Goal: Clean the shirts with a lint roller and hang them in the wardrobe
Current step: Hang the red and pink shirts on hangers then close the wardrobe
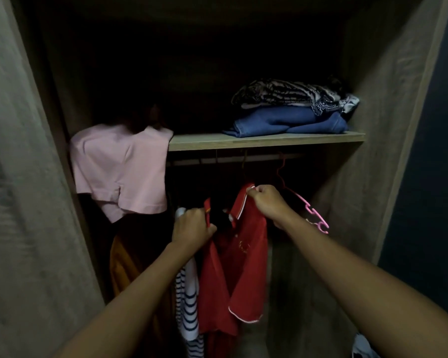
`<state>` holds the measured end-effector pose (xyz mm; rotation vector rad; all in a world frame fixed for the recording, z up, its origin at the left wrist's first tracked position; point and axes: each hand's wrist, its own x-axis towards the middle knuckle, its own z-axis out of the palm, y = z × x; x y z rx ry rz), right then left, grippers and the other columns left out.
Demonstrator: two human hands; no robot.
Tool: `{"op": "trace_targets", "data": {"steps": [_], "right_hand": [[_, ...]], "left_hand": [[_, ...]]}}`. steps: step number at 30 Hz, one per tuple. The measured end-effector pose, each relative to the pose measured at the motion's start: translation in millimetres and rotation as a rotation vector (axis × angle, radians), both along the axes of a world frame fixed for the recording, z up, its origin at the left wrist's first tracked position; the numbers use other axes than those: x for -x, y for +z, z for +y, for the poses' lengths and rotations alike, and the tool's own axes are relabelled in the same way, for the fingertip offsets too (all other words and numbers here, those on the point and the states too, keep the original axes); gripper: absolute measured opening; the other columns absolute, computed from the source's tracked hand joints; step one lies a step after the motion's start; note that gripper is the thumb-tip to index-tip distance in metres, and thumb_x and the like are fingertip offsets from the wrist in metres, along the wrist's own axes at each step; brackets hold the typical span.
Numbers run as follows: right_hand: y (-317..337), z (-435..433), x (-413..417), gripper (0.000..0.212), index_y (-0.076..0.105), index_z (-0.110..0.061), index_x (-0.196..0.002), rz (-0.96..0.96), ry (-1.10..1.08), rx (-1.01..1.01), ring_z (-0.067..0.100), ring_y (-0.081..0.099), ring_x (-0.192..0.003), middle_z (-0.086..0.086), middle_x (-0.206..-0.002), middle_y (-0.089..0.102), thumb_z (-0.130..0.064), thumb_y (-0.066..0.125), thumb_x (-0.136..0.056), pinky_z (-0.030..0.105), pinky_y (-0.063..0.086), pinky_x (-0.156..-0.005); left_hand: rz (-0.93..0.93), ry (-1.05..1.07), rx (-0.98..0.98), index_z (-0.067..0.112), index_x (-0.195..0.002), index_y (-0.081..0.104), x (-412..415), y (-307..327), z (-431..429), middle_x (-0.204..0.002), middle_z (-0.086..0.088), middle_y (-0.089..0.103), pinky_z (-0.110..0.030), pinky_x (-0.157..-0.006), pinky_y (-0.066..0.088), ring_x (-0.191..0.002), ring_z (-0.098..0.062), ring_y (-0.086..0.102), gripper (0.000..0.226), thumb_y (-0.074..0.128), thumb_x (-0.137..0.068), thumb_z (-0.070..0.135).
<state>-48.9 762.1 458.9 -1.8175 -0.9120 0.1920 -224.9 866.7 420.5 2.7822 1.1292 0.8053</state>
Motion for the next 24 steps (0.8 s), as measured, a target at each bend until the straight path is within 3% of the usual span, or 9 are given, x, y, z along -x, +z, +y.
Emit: {"op": "trace_targets", "data": {"steps": [4,8,13,16,18,20,22,24], "right_hand": [[-8.5,9.2,-3.0,0.033,0.059,-0.011,-0.069,0.013,0.010,0.074,0.014,0.046,-0.050,0.000,-0.058,0.050,-0.032,0.056,-0.095,0.030,0.033,-0.054],[-11.4,7.9,-5.3,0.044,0.067,0.006,-0.085,-0.032,0.001,0.129,0.022,0.057,-0.063,0.011,-0.070,0.062,-0.035,0.055,-0.096,0.033,0.041,-0.062],[17.3,-6.1,3.7,0.043,0.070,-0.002,-0.088,-0.233,0.017,0.215,0.027,0.068,-0.080,0.014,-0.086,0.072,-0.041,0.053,-0.098,0.034,0.052,-0.075],[47.8,-16.5,17.5,0.036,0.070,-0.011,-0.078,-0.331,0.088,0.212,0.019,0.067,-0.072,0.008,-0.079,0.072,-0.041,0.058,-0.095,0.031,0.053,-0.072],[71.4,-25.5,36.6,0.038,0.070,-0.013,-0.075,-0.387,0.220,0.243,0.010,0.062,-0.057,0.000,-0.064,0.068,-0.043,0.058,-0.095,0.028,0.051,-0.061],[92.1,-32.3,58.9,0.041,0.070,-0.013,-0.074,-0.437,0.352,0.272,0.006,0.053,-0.047,-0.005,-0.052,0.060,-0.044,0.056,-0.096,0.024,0.045,-0.053],[109.3,-35.9,79.7,0.042,0.067,-0.012,-0.074,-0.449,0.456,0.253,0.009,0.052,-0.048,-0.004,-0.052,0.056,-0.043,0.053,-0.098,0.025,0.043,-0.052],[124.5,-37.5,95.9,0.042,0.065,-0.012,-0.074,-0.475,0.499,0.205,0.013,0.054,-0.051,-0.002,-0.056,0.057,-0.044,0.051,-0.098,0.029,0.045,-0.055]], "left_hand": [[0.046,0.001,-0.036,0.009,-0.114,0.066,4.9,5.0,-0.8,-0.115,-0.016,0.070,-0.036,-0.093,0.046,-0.114,-0.035,0.061,0.045,0.062,-0.088,0.046],[0.049,-0.059,-0.048,0.013,-0.110,0.067,11.2,25.8,-13.8,-0.110,-0.014,0.071,-0.038,-0.085,0.051,-0.106,-0.036,0.066,0.045,0.060,-0.087,0.051],[-0.160,-0.228,-0.244,0.021,-0.120,0.067,29.4,83.9,-42.9,-0.109,-0.004,0.074,-0.039,-0.079,0.055,-0.101,-0.030,0.068,0.041,0.059,-0.089,0.046],[-0.334,-0.251,-0.354,0.020,-0.109,0.070,41.1,123.6,-38.6,-0.099,-0.004,0.074,-0.039,-0.076,0.054,-0.095,-0.029,0.067,0.035,0.057,-0.088,0.045],[-0.404,-0.206,-0.417,0.016,-0.106,0.070,47.4,150.6,-23.6,-0.100,-0.010,0.070,-0.039,-0.081,0.051,-0.098,-0.030,0.061,0.039,0.056,-0.091,0.048],[-0.383,-0.053,-0.425,0.012,-0.113,0.069,54.4,175.8,-3.6,-0.113,-0.017,0.064,-0.044,-0.092,0.045,-0.110,-0.035,0.053,0.059,0.047,-0.092,0.062],[-0.231,0.183,-0.299,0.012,-0.125,0.065,63.1,192.6,16.1,-0.131,-0.021,0.056,-0.053,-0.103,0.036,-0.125,-0.040,0.046,0.078,0.036,-0.090,0.075],[-0.063,0.267,-0.125,0.016,-0.127,0.065,72.9,198.1,33.5,-0.137,-0.021,0.056,-0.059,-0.107,0.031,-0.129,-0.042,0.046,0.077,0.036,-0.087,0.076]]}}
